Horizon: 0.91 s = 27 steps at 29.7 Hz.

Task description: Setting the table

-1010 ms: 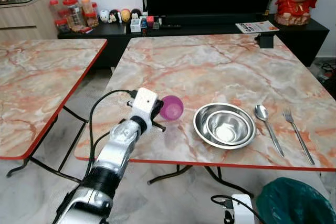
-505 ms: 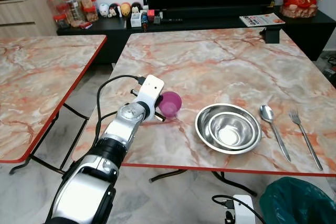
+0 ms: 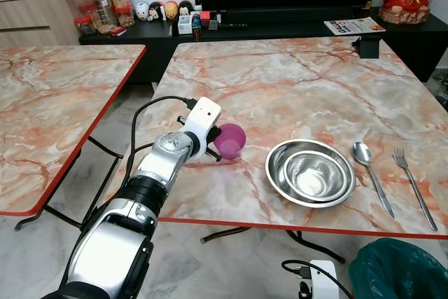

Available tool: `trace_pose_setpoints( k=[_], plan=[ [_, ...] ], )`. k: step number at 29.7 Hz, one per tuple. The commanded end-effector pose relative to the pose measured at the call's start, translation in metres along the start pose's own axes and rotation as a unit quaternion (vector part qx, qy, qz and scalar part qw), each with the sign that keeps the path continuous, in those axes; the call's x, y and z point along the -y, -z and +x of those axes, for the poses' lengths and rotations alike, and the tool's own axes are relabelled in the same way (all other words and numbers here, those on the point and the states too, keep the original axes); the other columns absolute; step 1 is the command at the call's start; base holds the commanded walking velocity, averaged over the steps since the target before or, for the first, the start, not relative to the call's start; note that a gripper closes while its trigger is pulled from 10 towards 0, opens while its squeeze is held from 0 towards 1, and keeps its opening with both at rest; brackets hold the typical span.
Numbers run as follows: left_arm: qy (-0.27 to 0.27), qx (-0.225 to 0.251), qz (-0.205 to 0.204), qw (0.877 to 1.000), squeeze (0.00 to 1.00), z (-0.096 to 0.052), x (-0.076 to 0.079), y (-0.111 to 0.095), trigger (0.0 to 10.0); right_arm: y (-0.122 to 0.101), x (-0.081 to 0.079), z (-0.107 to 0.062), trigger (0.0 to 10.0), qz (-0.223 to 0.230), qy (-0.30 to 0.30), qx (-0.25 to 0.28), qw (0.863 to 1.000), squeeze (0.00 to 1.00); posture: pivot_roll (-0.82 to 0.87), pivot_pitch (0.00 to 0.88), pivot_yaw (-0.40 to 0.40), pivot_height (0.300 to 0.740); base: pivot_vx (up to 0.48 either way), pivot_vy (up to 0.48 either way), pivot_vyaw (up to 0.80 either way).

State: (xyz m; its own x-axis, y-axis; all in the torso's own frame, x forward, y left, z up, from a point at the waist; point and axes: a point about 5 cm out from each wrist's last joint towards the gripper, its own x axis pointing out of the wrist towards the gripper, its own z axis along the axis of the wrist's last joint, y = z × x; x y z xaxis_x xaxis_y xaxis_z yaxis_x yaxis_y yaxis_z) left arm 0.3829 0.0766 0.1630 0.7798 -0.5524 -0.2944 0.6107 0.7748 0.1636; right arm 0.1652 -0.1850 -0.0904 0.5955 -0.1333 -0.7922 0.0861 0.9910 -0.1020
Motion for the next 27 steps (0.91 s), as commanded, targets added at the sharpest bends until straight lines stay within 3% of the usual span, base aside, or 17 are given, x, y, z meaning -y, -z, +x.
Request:
trace_pose_setpoints(
  k=[1, 19, 20, 22, 23, 24, 27],
  plan=[
    [0.015, 0.024, 0.009, 1.000, 0.00, -0.0013, -0.0018, -0.0182, 10.0, -0.0032, -0.0019, 0.0007, 10.0, 0.005, -0.001, 0.005, 1.000, 0.00, 0.00, 0.000, 0.083, 0.727, 0.000, 0.000, 0.00],
    [0.007, 0.000, 0.049, 0.999, 0.00, 0.0004, 0.0010, -0.0131, 10.0, -0.0022, -0.0010, 0.0005, 10.0, 0.003, -0.005, 0.002, 1.000, 0.00, 0.00, 0.000, 0.078, 0.727, 0.000, 0.000, 0.00],
    [0.006, -0.003, 0.052, 0.999, 0.13, 0.0006, 0.0012, -0.0122, 10.0, -0.0027, -0.0017, 0.0007, 10.0, 0.002, -0.006, 0.003, 1.000, 0.00, 0.00, 0.000, 0.079, 0.727, 0.000, 0.000, 0.00],
    [0.006, -0.003, 0.052, 0.999, 0.13, 0.0006, 0.0013, -0.0119, 10.0, -0.0029, -0.0022, 0.0007, 10.0, 0.002, -0.007, 0.003, 1.000, 0.00, 0.00, 0.000, 0.079, 0.727, 0.000, 0.000, 0.00],
    [0.007, -0.004, 0.053, 0.999, 0.64, 0.0008, 0.0015, -0.0120, 10.0, -0.0030, -0.0033, 0.0007, 10.0, 0.002, -0.009, 0.003, 1.000, 0.00, 0.00, 0.000, 0.078, 0.727, 0.000, 0.000, 0.00],
    [0.007, -0.004, 0.053, 0.999, 1.00, 0.0007, 0.0014, -0.0122, 10.0, -0.0029, -0.0037, 0.0006, 10.0, 0.002, -0.009, 0.003, 1.000, 0.00, 0.00, 0.000, 0.080, 0.727, 0.000, 0.000, 0.00],
    [0.004, -0.002, 0.055, 0.998, 1.00, 0.0009, 0.0006, -0.0133, 10.0, 0.0009, -0.0039, -0.0002, 10.0, 0.003, -0.009, -0.003, 1.000, 0.00, 0.00, 0.000, 0.080, 0.727, 0.000, 0.000, 0.00]
  ],
)
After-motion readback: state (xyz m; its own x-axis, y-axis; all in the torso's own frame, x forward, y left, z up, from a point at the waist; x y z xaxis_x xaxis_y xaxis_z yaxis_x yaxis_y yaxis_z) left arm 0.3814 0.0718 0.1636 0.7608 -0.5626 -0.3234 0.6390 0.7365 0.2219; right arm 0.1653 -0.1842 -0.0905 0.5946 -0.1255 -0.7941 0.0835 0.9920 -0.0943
